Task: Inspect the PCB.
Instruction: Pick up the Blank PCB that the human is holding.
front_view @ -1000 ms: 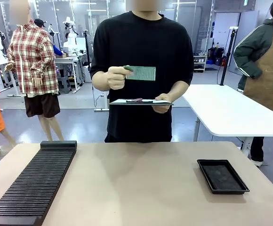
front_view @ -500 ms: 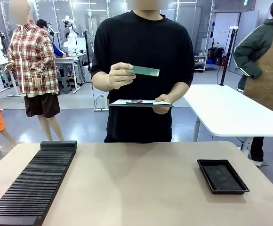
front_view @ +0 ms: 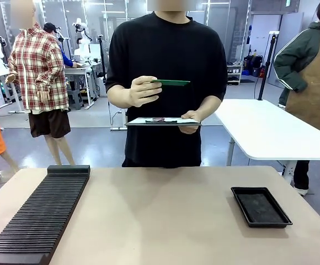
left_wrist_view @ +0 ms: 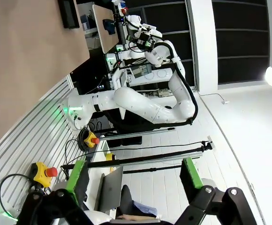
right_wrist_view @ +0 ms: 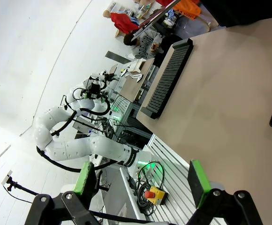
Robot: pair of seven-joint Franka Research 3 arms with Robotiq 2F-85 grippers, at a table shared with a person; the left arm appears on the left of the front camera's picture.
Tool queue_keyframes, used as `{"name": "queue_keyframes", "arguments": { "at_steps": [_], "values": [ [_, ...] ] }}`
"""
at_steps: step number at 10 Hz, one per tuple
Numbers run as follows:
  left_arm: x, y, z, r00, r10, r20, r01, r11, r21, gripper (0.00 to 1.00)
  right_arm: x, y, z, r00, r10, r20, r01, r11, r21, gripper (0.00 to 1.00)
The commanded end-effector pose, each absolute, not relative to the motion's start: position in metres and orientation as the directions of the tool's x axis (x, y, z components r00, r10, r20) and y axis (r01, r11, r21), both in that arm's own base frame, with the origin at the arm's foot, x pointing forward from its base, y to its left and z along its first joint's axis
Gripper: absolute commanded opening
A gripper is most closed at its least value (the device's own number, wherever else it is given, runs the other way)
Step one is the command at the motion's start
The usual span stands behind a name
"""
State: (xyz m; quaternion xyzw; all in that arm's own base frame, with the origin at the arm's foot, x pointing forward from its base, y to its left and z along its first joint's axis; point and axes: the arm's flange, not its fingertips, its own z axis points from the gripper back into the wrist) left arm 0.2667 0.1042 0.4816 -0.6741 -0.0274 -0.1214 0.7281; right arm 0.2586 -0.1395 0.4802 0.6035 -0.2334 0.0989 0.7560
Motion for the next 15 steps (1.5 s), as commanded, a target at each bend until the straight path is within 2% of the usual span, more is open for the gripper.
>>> {"name": "queue_keyframes", "arguments": {
  "at_steps": [1,15],
  "values": [
    [0.268,0.1058,0.4877,0.971,-0.139,0.192,0.202,0.061,-0.977,1.0,0.2601,-0.1415,0.4824,0.86,-0.138,0.492,-0.452,0.245,0.858,1.0],
    [0.268,0.1058,0.4877,0.971,-0.139,0.192,0.202,0.061,-0.977,1.0,0.2601,-0.1415,0.4824,0.86,-0.138,0.492,-0.452,0.245,0.858,1.0]
  ]
}}
